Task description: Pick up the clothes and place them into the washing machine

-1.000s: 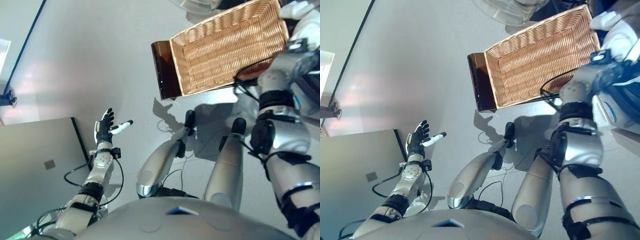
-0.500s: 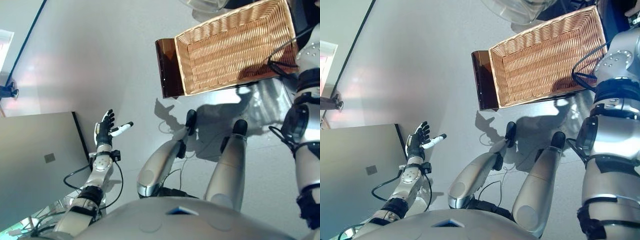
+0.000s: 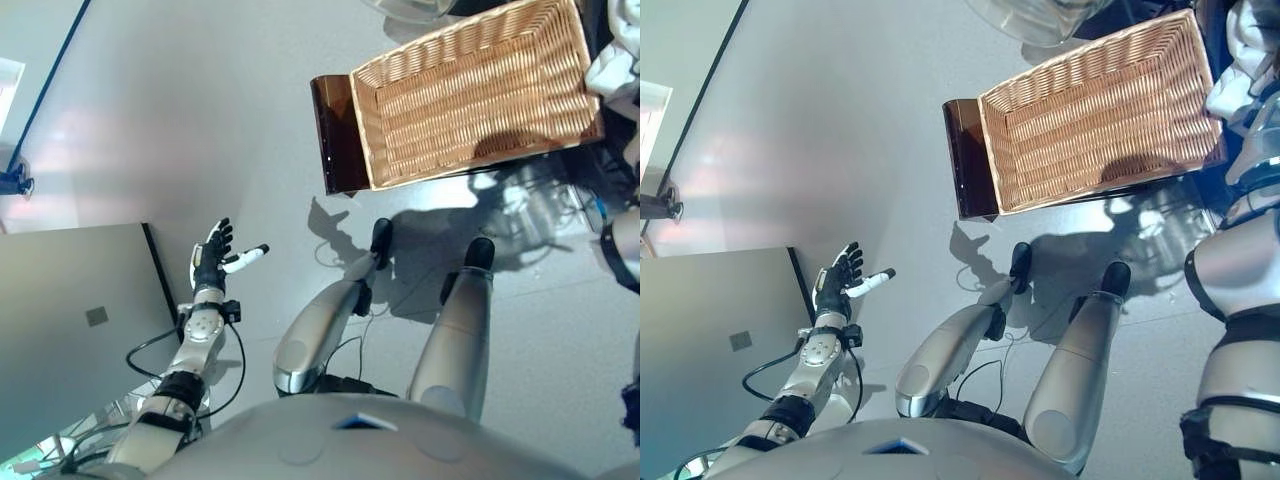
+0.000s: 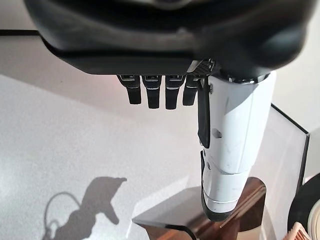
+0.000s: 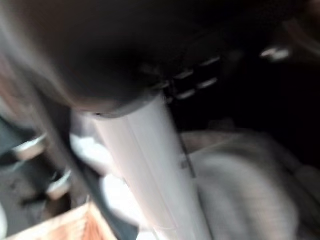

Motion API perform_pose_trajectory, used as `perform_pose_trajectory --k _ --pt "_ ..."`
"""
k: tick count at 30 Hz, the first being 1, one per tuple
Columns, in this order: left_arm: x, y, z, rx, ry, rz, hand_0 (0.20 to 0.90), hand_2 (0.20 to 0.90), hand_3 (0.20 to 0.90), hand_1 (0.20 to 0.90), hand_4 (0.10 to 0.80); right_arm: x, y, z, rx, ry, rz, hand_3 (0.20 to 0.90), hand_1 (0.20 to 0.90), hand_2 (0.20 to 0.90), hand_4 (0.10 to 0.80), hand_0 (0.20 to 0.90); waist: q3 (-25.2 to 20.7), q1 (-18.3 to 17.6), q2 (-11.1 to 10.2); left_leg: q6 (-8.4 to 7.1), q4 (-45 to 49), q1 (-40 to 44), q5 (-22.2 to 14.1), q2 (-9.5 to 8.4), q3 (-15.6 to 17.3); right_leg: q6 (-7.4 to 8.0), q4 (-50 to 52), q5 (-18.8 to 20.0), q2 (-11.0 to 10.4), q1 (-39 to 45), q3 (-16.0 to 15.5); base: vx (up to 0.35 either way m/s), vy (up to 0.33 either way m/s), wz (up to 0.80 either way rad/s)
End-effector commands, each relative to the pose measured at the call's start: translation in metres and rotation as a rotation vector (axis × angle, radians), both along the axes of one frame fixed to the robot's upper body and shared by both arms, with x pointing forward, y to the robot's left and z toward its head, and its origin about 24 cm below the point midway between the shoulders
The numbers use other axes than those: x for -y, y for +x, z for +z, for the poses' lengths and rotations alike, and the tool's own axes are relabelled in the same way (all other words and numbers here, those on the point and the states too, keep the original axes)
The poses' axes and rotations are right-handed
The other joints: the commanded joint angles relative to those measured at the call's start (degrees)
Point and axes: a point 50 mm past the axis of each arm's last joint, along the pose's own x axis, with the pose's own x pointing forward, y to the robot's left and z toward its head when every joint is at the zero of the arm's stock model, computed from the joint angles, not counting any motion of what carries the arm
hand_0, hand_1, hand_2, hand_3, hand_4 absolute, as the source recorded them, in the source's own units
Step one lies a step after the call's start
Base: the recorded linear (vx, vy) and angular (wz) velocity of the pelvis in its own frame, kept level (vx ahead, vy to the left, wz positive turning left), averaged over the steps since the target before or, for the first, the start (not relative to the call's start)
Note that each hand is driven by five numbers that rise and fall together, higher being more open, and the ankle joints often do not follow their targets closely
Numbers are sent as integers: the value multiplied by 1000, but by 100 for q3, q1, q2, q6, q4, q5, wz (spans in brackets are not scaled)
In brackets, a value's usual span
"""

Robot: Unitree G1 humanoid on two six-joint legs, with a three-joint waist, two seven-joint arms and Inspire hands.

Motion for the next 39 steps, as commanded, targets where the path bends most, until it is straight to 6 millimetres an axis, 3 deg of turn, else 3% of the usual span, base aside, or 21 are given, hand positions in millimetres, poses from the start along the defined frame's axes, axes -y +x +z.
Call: perform_pose_trajectory --k 1,8,13,18,29,32,33,37,38,39 --pt "-41 8 11 36 106 83 900 900 900 900 800 19 -25 78 128 -259 -134 900 900 900 800 900 -526 210 -348 -325 297 -61 -398 -234 66 43 -1404 727 139 518 238 0 0 0" --pt "-36 10 11 33 106 70 900 900 900 900 800 -1 -6 55 200 -81 -23 900 900 900 800 900 -487 213 -358 -301 341 -41 -409 -229 103 38 -1373 753 142 532 270 0 0 0" --pt "-39 12 11 34 118 79 900 900 900 900 800 -35 18 34 247 104 178 900 900 900 800 900 -406 143 -461 -279 419 -70 -436 -226 156 31 -1380 814 144 509 330 -23 10 -2" --pt "-44 8 9 22 116 100 900 900 900 900 800 -54 28 19 167 47 242 900 900 900 800 900 -318 70 -522 -270 508 -122 -459 -231 169 18 -1363 825 160 495 349 -28 8 -1" --pt "-53 6 9 11 146 131 900 900 900 900 800 -62 27 5 344 234 332 900 900 900 800 900 -173 -34 -679 -245 647 -220 -488 -234 188 9 -1337 869 194 489 335 -11 -1 0" --pt "-55 6 10 18 146 159 900 900 900 900 800 -89 28 -2 453 336 483 900 900 900 800 900 -117 -116 -731 -217 702 -229 -531 -246 210 10 -1329 879 193 506 369 -1 14 0" --pt "-55 5 10 18 148 158 900 900 900 900 800 -88 28 -3 452 337 482 900 900 900 800 900 -122 -110 -737 -217 703 -229 -532 -247 210 10 -1328 878 192 506 370 9 32 -4" --pt "-54 5 11 25 149 174 900 900 900 900 800 -107 22 -35 503 516 594 900 900 900 800 900 -87 -186 -797 -177 755 -243 -587 -254 236 18 -1343 893 186 519 395 4 18 -3" --pt "-54 4 10 24 153 179 900 900 900 900 800 -120 18 -47 548 628 665 900 900 900 800 900 -77 -215 -827 -165 796 -251 -616 -256 254 22 -1358 900 178 533 404 5 13 -5" --pt "-55 4 10 23 154 178 900 900 900 900 800 -120 17 -48 548 629 663 900 900 900 800 900 -85 -208 -833 -165 797 -251 -618 -257 254 22 -1358 899 178 533 405 13 15 -5"
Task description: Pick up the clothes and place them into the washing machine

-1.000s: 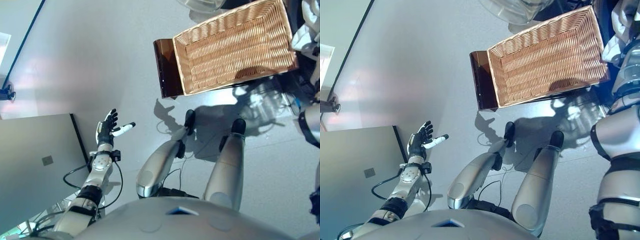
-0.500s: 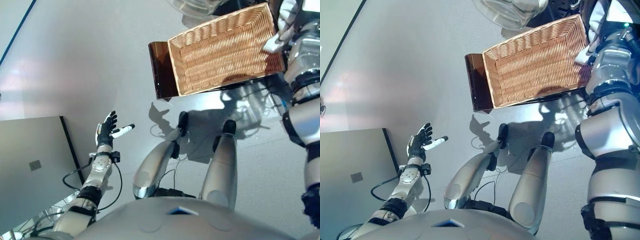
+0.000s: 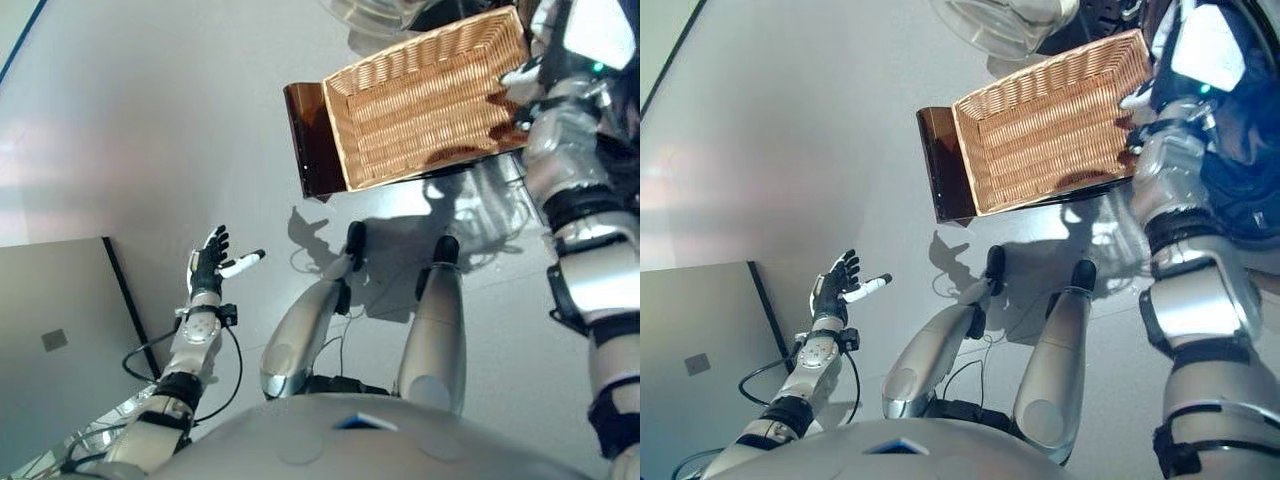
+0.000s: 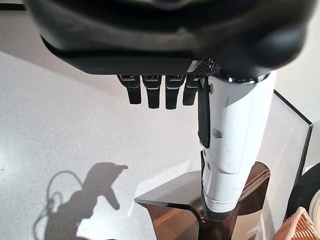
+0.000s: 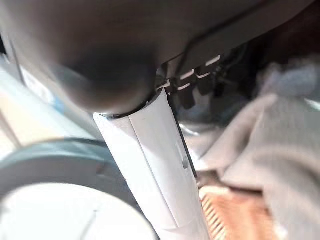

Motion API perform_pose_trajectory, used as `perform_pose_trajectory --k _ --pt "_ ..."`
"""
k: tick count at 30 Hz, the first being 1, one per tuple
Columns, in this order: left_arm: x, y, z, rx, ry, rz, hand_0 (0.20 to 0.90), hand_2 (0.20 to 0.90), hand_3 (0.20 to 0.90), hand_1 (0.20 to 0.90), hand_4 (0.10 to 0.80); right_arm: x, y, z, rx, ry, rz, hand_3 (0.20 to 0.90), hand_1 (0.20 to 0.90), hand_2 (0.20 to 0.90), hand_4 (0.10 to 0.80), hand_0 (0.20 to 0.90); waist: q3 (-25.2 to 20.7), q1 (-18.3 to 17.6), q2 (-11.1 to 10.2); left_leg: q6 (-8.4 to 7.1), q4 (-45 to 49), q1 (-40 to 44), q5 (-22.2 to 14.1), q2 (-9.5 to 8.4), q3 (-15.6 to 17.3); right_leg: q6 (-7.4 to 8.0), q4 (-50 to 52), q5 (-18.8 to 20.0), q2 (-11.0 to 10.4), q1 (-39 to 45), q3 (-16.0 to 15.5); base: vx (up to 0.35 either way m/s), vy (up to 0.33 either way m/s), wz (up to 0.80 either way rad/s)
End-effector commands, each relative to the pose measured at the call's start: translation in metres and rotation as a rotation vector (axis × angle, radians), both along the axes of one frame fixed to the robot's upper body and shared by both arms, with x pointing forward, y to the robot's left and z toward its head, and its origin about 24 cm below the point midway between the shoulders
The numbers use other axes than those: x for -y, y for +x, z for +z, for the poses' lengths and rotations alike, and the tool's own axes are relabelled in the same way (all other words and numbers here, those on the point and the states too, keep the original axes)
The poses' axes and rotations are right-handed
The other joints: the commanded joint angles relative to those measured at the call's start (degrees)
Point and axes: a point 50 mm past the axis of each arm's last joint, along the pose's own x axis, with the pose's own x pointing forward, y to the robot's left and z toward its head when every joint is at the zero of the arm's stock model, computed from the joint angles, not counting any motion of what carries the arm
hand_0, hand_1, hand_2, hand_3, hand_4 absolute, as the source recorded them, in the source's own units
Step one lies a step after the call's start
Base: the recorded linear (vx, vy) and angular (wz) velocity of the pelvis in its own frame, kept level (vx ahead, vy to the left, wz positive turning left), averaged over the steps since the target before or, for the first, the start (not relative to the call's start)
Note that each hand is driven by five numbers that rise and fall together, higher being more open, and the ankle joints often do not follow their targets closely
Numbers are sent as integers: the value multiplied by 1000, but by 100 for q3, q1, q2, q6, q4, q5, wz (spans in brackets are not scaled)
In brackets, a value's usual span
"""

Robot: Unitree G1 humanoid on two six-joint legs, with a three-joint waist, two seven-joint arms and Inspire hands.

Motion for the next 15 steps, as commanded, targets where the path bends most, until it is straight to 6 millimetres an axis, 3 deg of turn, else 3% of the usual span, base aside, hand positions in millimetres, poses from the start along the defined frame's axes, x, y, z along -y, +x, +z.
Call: perform_pose_trajectory --k 1,3,5,6,7,9,11,12,15 --pt "-46 4 16 56 131 125 900 900 900 900 800 -30 -5 22 249 135 196 900 900 900 800 900 -183 93 -235 -156 552 -222 -519 -229 150 7 -1312 837 127 491 293 13 3 -4" --pt "-44 3 16 56 132 131 900 900 900 900 800 -45 -13 -2 264 347 281 900 900 900 800 900 -178 66 -305 -141 586 -214 -547 -227 162 15 -1338 851 123 528 292 21 -4 -6" --pt "-46 1 15 47 138 131 900 900 900 900 800 -49 -18 -11 246 397 308 900 900 900 800 900 -185 48 -349 -131 626 -217 -571 -226 167 15 -1340 848 132 548 300 31 -9 -4" --pt "-48 -2 13 31 148 131 900 900 900 900 800 -58 -25 -28 229 571 373 900 900 900 800 900 -187 19 -431 -120 689 -174 -630 -219 170 22 -1356 844 128 627 287 32 -2 -4" --pt "-48 -2 13 30 148 130 900 900 900 900 800 -58 -25 -29 229 572 373 900 900 900 800 900 -188 21 -432 -119 690 -171 -631 -219 170 22 -1356 843 128 631 287 53 -5 -2" --pt "-50 -7 11 9 152 136 900 900 900 900 800 -70 -36 -55 190 855 450 900 900 900 800 900 -192 -13 -579 -91 859 -68 -795 -200 201 54 -1374 832 137 793 315 96 4 1" --pt "-52 -9 9 -6 154 139 900 900 900 900 800 -71 -39 -63 178 929 449 900 900 900 800 900 -182 -21 -612 -79 917 -10 -851 -194 215 59 -1372 832 139 849 328 100 34 -9" --pt "-54 -12 5 -34 161 146 900 900 900 900 800 -77 -43 -75 181 1111 475 900 900 900 800 900 -169 -33 -701 -41 1090 139 -1021 -192 259 88 -1378 816 138 1022 395 130 79 -15" --pt "-55 -16 0 -68 163 151 900 900 900 900 800 -79 -51 -100 216 1425 442 900 900 900 800 900 -112 -39 -792 33 1289 460 -1244 -192 307 135 -1376 778 125 1346 502 142 90 -32"
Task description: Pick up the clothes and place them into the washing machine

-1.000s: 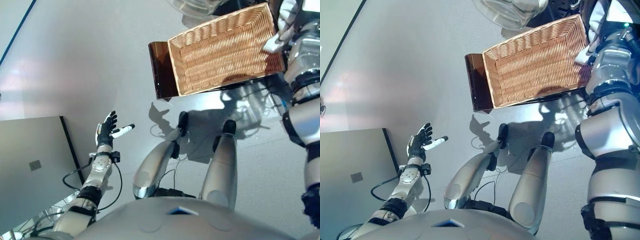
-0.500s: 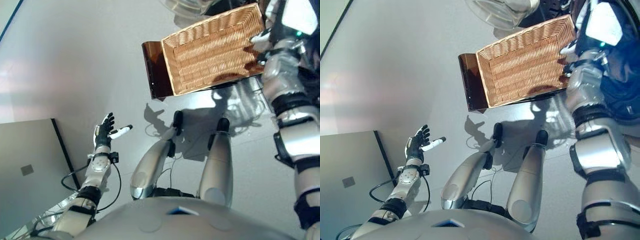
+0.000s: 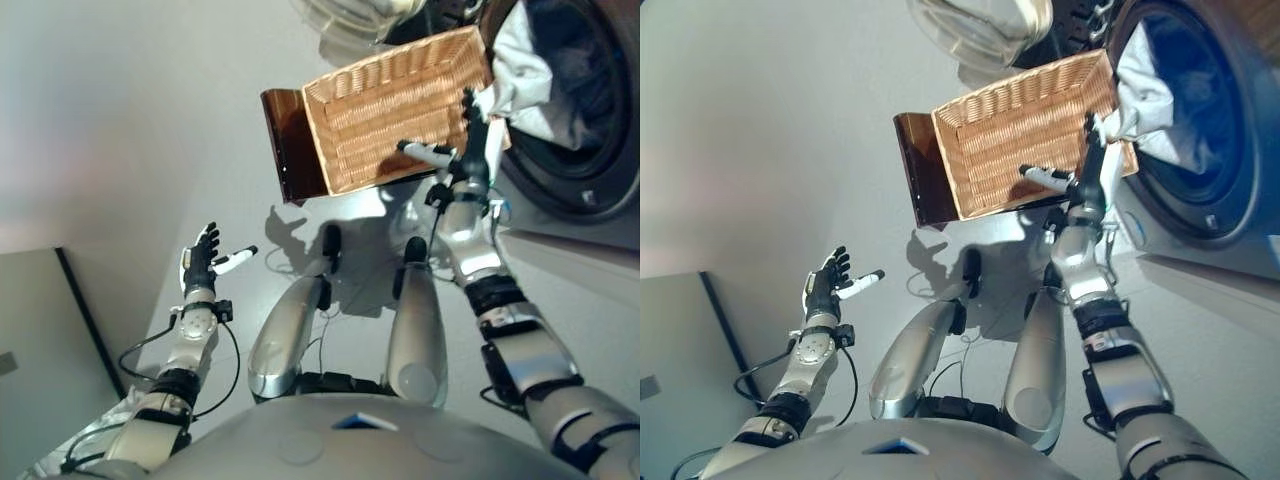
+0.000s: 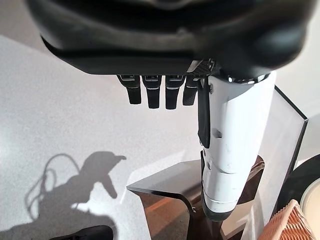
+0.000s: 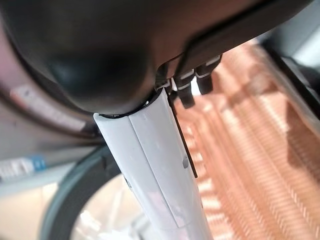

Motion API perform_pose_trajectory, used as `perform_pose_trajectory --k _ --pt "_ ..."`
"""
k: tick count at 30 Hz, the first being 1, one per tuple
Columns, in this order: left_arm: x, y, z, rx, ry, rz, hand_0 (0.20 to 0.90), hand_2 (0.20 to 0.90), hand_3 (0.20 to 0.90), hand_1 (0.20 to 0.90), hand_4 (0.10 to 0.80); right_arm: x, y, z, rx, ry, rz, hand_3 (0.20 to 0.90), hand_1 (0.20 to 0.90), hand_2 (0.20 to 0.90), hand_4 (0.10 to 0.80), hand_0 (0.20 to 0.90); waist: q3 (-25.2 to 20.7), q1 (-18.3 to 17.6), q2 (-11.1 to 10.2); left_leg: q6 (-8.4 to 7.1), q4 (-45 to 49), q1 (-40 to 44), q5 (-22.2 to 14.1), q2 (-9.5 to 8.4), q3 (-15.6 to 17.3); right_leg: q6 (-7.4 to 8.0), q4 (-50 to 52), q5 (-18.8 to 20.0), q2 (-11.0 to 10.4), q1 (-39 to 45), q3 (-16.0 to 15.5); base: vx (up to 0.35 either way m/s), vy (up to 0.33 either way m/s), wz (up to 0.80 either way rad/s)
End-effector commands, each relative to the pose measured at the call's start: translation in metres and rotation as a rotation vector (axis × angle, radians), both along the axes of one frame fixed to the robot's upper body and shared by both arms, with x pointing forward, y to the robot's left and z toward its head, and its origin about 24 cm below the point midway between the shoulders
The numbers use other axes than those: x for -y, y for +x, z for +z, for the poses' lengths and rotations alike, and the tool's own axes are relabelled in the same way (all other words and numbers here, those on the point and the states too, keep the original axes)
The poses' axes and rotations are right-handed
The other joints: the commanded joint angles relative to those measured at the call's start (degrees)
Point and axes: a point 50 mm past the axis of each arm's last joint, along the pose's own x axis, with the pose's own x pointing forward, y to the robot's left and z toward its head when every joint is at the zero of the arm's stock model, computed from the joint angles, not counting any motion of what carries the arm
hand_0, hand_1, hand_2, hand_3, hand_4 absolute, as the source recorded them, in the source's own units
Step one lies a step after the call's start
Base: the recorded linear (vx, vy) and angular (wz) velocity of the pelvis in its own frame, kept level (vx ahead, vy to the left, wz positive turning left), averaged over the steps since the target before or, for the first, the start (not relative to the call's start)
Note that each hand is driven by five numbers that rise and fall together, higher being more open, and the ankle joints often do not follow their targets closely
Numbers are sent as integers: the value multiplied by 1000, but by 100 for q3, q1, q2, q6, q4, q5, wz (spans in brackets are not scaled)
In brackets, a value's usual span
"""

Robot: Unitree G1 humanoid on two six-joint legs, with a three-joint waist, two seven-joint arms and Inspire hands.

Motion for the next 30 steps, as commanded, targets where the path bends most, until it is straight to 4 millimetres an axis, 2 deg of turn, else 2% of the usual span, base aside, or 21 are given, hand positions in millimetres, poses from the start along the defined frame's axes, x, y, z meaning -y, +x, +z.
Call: perform_pose_trajectory --k 1,2,3,5,7,8,9,10,13,15,17,19,20,21,22,23,24,25,27,28,30 --pt "-41 -11 6 -12 116 91 900 900 900 900 800 -9 3 27 249 360 27 900 900 900 800 900 -375 88 -95 -83 630 67 -669 -296 72 49 -883 691 -19 466 342 81 65 -34" --pt "-41 -11 6 -12 116 91 900 900 900 900 800 -9 3 27 249 361 27 900 900 900 800 900 -368 88 -95 -83 629 75 -670 -296 73 49 -883 690 -19 474 343 116 113 -20" --pt "-40 -11 5 -14 112 94 900 900 900 900 800 -9 -2 13 240 530 -8 900 900 900 800 900 -349 75 -89 -4 599 344 -763 -334 79 115 -672 751 -2 526 405 104 102 -18" --pt "-41 -10 5 -16 112 99 900 900 900 900 800 -11 -2 12 241 567 -20 900 900 900 800 900 -332 75 -81 35 530 456 -759 -345 93 162 -549 868 18 470 416 66 88 -19" --pt "-45 -7 11 22 105 140 900 900 900 900 800 -20 4 17 271 677 -26 900 900 900 800 900 -206 142 -102 94 473 621 -801 -329 255 235 -349 1117 32 337 195 28 57 -30" --pt "-47 -6 12 33 97 165 900 900 900 900 800 -23 6 14 281 776 -62 900 900 900 800 900 -132 140 -159 67 415 781 -862 -330 362 218 -615 1102 20 274 -257 15 15 -40" --pt "-47 -6 12 34 97 165 900 900 900 900 800 -23 6 14 282 776 -62 900 900 900 800 900 -140 139 -161 65 392 770 -828 -328 360 215 -660 1144 22 274 -261 137 -12 -52" --pt "-48 -5 12 40 99 180 900 900 900 900 800 -24 4 5 272 856 -104 900 900 900 800 900 -216 137 -236 37 267 983 -911 -307 432 216 -1227 1234 -62 233 -591 129 -27 -31" --pt "-46 -4 11 32 97 180 900 900 900 900 800 -23 0 -1 275 927 -144 900 900 900 800 900 -334 153 -320 -34 345 1112 -1037 -289 406 187 -1804 1272 -55 612 -594 191 -112 -36" --pt "-43 -8 6 8 95 177 900 900 900 900 800 -24 -7 -15 238 965 -171 900 900 900 800 900 -505 212 -337 -83 551 1190 -1171 -202 373 52 -1750 1103 158 951 -456 136 -104 -5" --pt "-41 -11 4 -6 98 176 900 900 900 900 800 -24 -10 -19 232 979 -178 900 900 900 800 900 -572 213 -363 -127 698 1218 -1189 -170 409 -2 -1852 1042 174 1159 -520 193 -174 8" --pt "-38 -17 -2 -42 86 172 900 900 900 900 800 -21 -21 -32 199 990 -211 900 900 900 800 900 -496 219 -382 -565 2238 902 -564 94 247 -269 -1962 832 341 1860 -554 183 -284 1" --pt "-38 -17 -2 -42 87 173 900 900 900 900 800 -22 -21 -32 200 990 -211 900 900 900 800 900 -506 204 -396 -567 2224 878 -528 78 237 -271 -1984 859 325 1847 -564 27 -161 23" --pt "-35 -16 -4 -49 80 170 900 900 900 900 800 -22 -23 -36 187 995 -219 900 900 900 800 900 -429 240 -392 -633 2593 667 -171 54 65 -377 -1938 826 364 1930 -596 31 -143 60" --pt "-34 -18 -5 -52 68 184 900 900 900 900 800 -25 -23 -37 182 1021 -219 900 900 900 800 900 -385 319 -371 -484 2989 337 -211 -61 -251 -487 -1883 687 499 2076 -553 34 -141 54" --pt "-34 -18 -5 -52 69 185 900 900 900 900 800 -25 -23 -37 182 1021 -218 900 900 900 800 900 -400 309 -389 -483 2960 317 -171 -80 -251 -485 -1900 710 479 2056 -556 126 -108 14" --pt "-35 -28 -10 -83 61 202 900 900 900 900 800 -28 -23 -41 167 1049 -232 900 900 900 800 900 -516 432 -341 -415 2331 65 -162 167 -519 -461 -1869 547 623 2159 -430 99 -28 -44" --pt "-35 -28 -10 -83 61 202 900 900 900 900 800 -28 -23 -41 167 1049 -232 900 900 900 800 900 -530 430 -357 -416 2290 59 -121 155 -515 -461 -1885 570 609 2143 -428 219 -5 -57" --pt "-35 -36 -15 -125 65 201 900 900 900 900 800 -32 -26 -45 149 1062 -227 900 900 900 800 900 -630 523 -223 -511 905 125 306 472 -772 -425 -1878 455 831 2251 -373 225 50 -16" --pt "-35 -40 -18 -147 69 206 900 900 900 900 800 -34 -28 -48 135 1065 -226 900 900 900 800 900 -634 576 -166 -590 205 205 594 522 -930 -421 -1923 381 906 2375 -338 212 47 4" --pt "-35 -42 -20 -167 73 203 900 900 900 900 800 -38 -26 -49 120 1063 -217 900 900 900 800 900 -621 674 -97 -615 -391 120 745 520 -1232 -439 -1906 275 1016 2473 -204 180 32 -5"
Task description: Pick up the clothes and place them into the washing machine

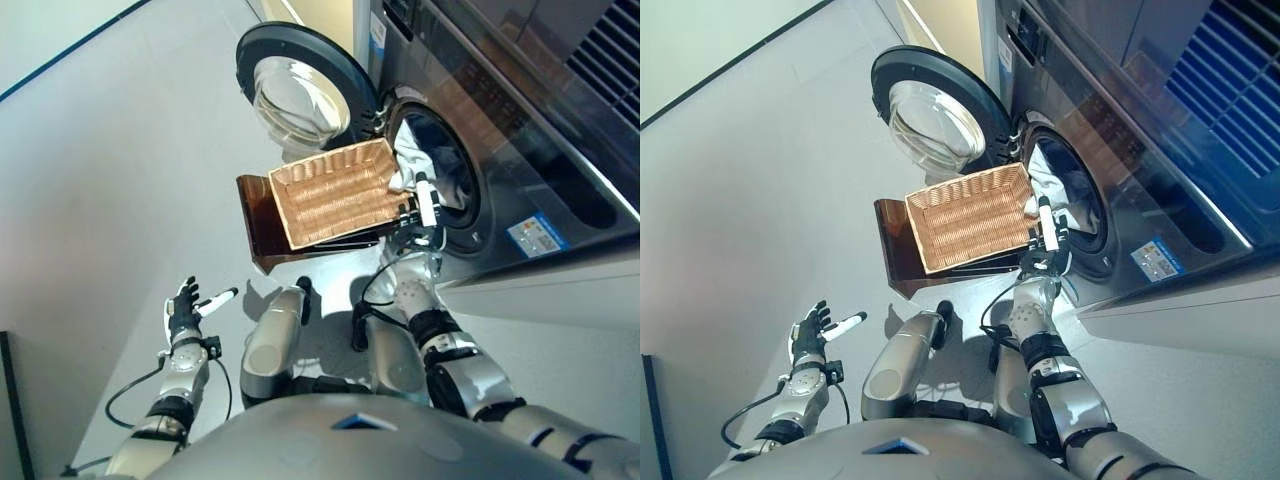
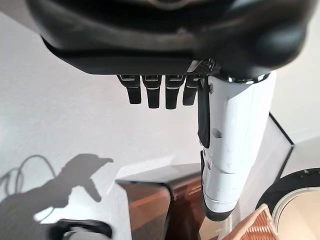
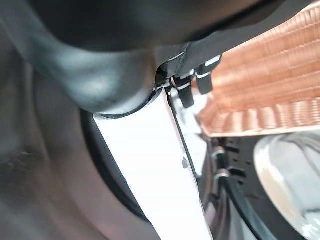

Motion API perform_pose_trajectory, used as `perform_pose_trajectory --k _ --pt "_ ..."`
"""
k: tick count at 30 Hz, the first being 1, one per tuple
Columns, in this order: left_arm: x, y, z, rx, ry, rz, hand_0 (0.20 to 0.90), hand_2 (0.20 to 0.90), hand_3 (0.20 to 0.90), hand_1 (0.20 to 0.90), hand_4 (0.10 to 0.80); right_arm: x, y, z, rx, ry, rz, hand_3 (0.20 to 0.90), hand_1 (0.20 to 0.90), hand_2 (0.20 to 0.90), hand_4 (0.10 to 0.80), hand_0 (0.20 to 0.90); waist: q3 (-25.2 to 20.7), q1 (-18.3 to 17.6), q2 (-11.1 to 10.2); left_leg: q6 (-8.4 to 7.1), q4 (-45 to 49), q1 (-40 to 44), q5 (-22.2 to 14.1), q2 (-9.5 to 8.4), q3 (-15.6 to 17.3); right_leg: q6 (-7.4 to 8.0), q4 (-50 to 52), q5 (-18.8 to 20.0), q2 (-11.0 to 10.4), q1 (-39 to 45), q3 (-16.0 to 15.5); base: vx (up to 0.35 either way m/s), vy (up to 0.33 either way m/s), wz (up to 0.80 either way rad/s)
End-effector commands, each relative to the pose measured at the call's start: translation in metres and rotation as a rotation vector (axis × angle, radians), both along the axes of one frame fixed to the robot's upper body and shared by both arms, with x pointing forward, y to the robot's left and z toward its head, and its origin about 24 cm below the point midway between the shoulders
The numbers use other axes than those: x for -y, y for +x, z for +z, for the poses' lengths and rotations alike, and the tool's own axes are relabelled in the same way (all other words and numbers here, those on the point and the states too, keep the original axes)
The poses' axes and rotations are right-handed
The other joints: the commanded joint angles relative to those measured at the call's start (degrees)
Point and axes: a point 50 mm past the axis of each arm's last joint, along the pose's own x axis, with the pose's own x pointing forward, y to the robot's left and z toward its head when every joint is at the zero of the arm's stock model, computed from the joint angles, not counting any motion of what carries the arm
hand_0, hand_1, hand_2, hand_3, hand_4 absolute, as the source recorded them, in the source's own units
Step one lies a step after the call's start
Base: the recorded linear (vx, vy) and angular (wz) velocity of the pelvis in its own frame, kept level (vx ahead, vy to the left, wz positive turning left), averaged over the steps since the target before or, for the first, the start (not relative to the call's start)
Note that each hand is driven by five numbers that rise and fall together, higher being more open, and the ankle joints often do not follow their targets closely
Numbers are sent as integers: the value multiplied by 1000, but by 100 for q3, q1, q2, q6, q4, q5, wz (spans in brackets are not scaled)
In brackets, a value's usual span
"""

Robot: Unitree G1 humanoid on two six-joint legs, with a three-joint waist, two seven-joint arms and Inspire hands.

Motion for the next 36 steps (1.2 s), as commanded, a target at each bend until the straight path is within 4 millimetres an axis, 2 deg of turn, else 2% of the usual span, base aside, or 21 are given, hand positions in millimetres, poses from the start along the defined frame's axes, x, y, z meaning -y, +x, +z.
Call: perform_pose_trajectory --k 1,2,3,4,5,6,10,15,21,22,25,27,30,31,32,33,34,35,36 --pt "-22 9 11 47 83 40 900 900 900 900 800 -10 10 20 141 -7 39 900 900 900 800 900 -242 324 173 193 -559 -48 733 53 -308 614 -963 102 -57 546 399 151 32 -35" --pt "-23 5 10 38 84 50 900 900 900 900 800 -17 10 21 147 -5 70 900 900 900 800 900 -296 333 232 190 -785 136 695 134 -288 607 -853 37 55 516 458 95 112 -81" --pt "-25 6 9 30 88 66 900 900 900 900 800 -30 10 22 158 17 118 900 900 900 800 900 -324 345 320 191 -865 290 780 116 -412 614 -725 20 121 411 527 41 101 -98" --pt "-25 6 9 30 87 66 900 900 900 900 800 -30 10 22 158 17 118 900 900 900 800 900 -324 349 317 191 -869 292 780 116 -405 614 -711 13 120 402 533 -17 180 -102" --pt "-25 14 13 47 101 52 900 900 900 900 800 -42 11 24 173 51 150 900 900 900 800 900 -304 348 339 205 -660 303 753 94 -234 621 -501 27 52 223 535 -15 91 -67" --pt "-25 14 13 47 101 52 900 900 900 900 800 -42 11 24 174 52 150 900 900 900 800 900 -306 356 333 207 -651 295 747 92 -225 622 -484 19 50 209 543 -15 135 -53" --pt "-21 30 21 115 84 54 900 900 900 900 800 -63 13 26 191 133 206 900 900 900 800 900 -233 372 360 273 -425 242 660 -27 -33 660 -289 -6 -80 -11 686 2 122 -33" --pt "-14 45 29 188 54 49 900 900 900 900 800 -81 18 33 216 229 204 900 900 900 800 900 -222 399 417 342 -318 190 548 -144 142 717 -230 -55 -275 -121 669 23 82 -25" --pt "-6 43 27 192 31 30 900 900 900 900 800 -78 30 44 247 249 143 900 900 900 800 900 -190 424 486 383 -400 135 531 -222 164 775 -303 -47 -406 -200 642 23 62 9" --pt "-3 44 27 195 24 22 900 900 900 900 800 -75 37 53 267 254 109 900 900 900 800 900 -166 440 528 398 -440 119 516 -246 188 805 -359 -26 -469 -234 651 5 45 0" --pt "2 45 26 197 13 9 900 900 900 900 800 -70 44 59 276 253 76 900 900 900 800 900 -147 469 585 428 -465 86 486 -280 215 856 -419 -7 -550 -282 671 16 96 1" --pt "5 50 28 216 9 1 900 900 900 900 800 -66 53 73 312 250 47 900 900 900 800 900 -81 486 681 474 -449 50 429 -343 294 911 -428 8 -662 -360 726 26 121 4" --pt "6 54 32 244 5 6 900 900 900 900 800 -65 59 82 333 252 35 900 900 900 800 900 1 522 740 511 -438 -26 383 -382 381 980 -397 58 -734 -522 775 -13 130 -9" --pt "5 55 35 273 -6 25 900 900 900 900 800 -67 65 92 356 256 34 900 900 900 800 900 75 569 784 524 -429 -77 306 -386 506 1053 -341 144 -830 -714 692 -101 215 -8" --pt "4 57 37 295 -16 44 900 900 900 900 800 -71 69 100 369 251 46 900 900 900 800 900 84 761 802 495 -457 -179 306 -264 709 1136 -419 396 -983 -973 393 -72 162 -28" --pt "4 55 36 293 -24 54 900 900 900 900 800 -71 70 101 365 255 39 900 900 900 800 900 85 853 717 458 -472 -211 255 -221 856 1199 -662 476 -1198 -917 51 -38 31 -115" --pt "6 56 37 300 -29 41 900 900 900 900 800 -69 73 106 372 253 28 900 900 900 800 900 80 853 700 466 -411 -288 242 -209 855 1225 -765 476 -1230 -896 102 28 -38 -145" --pt "7 61 39 310 -26 34 900 900 900 900 800 -72 75 112 385 249 26 900 900 900 800 900 127 844 687 488 -399 -296 251 -195 885 1211 -761 521 -1171 -946 184 32 26 -113" --pt "8 63 41 319 -25 26 900 900 900 900 800 -73 77 115 387 257 24 900 900 900 800 900 162 863 715 502 -375 -293 224 -219 928 1232 -770 546 -1225 -959 189 31 97 -22"
